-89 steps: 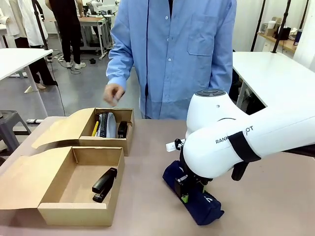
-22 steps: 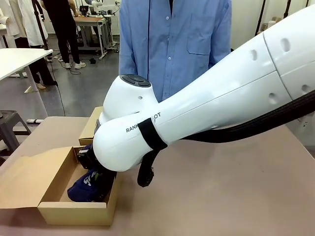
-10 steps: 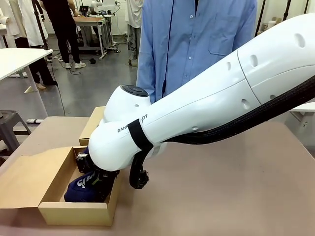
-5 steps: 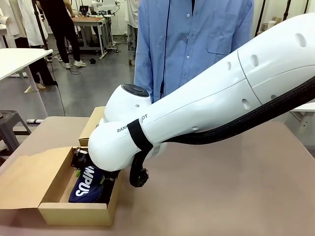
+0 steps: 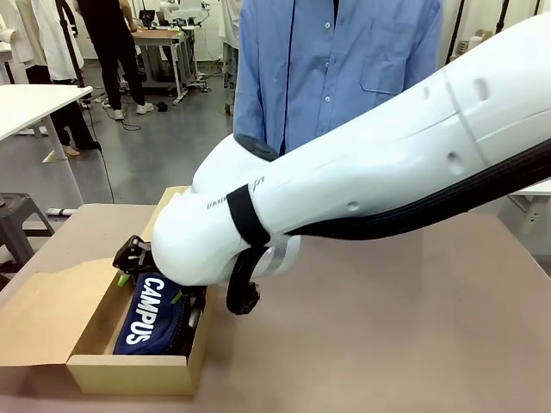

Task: Place items inside the box.
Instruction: Pick up a Pencil pouch or Stapler and place it inside the Mailer Box closest to the robot, then close the lid of the Mailer Box closest to the robot.

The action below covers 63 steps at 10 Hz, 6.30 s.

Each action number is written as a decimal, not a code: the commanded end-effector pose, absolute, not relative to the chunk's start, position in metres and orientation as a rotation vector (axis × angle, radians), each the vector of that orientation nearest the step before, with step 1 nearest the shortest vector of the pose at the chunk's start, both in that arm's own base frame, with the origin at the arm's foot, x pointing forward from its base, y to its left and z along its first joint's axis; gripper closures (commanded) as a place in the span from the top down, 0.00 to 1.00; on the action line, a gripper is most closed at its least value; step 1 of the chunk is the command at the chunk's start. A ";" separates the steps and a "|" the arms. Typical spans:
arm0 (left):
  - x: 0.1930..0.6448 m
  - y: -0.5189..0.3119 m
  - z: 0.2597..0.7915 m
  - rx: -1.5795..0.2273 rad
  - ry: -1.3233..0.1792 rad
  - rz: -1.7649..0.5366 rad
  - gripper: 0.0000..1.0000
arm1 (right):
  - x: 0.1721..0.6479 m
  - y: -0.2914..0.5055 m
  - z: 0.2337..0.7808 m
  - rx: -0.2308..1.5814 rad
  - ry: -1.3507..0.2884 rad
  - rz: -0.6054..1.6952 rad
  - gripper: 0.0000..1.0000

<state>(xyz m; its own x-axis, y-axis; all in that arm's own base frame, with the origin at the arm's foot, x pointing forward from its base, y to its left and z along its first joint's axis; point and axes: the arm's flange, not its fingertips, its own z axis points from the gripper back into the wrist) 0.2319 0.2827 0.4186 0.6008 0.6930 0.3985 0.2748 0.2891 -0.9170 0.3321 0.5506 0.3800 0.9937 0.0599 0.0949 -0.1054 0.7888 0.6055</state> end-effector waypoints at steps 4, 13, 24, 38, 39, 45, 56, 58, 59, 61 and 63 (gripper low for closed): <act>0.233 0.282 0.420 -1.295 -0.968 0.328 1.00 | 0.272 0.369 0.509 0.831 0.004 0.114 1.00; 0.233 0.282 0.420 -1.295 -0.968 0.328 1.00 | 0.265 0.275 0.507 0.942 0.106 0.003 1.00; 0.233 0.282 0.420 -1.295 -0.968 0.328 1.00 | 0.263 -0.017 0.390 1.297 0.059 -0.328 1.00; 0.308 0.103 0.468 -1.334 -0.869 -0.490 1.00 | 0.280 -0.102 0.433 1.553 0.143 -0.215 1.00; 0.309 0.055 0.469 -1.298 -0.871 -0.696 1.00 | 0.280 -0.102 0.433 1.553 0.143 -0.215 1.00; 0.312 0.125 0.403 -0.416 -1.346 -1.446 1.00 | 0.280 -0.102 0.433 1.553 0.143 -0.215 1.00; 0.314 0.228 0.356 -0.837 -1.082 -1.420 1.00 | 0.280 -0.102 0.433 1.553 0.143 -0.215 1.00; 0.304 0.256 0.321 -0.885 -1.048 -1.378 1.00 | 0.280 -0.102 0.433 1.553 0.143 -0.215 1.00; 0.300 0.255 0.304 -0.871 -1.033 -1.334 1.00 | 0.280 -0.102 0.433 1.553 0.143 -0.215 1.00; 0.298 0.251 0.280 -0.844 -0.955 -1.290 1.00 | 0.280 -0.102 0.433 1.553 0.143 -0.215 1.00; 0.300 0.251 0.266 -0.843 -0.866 -1.291 1.00 | 0.280 -0.102 0.433 1.553 0.143 -0.215 1.00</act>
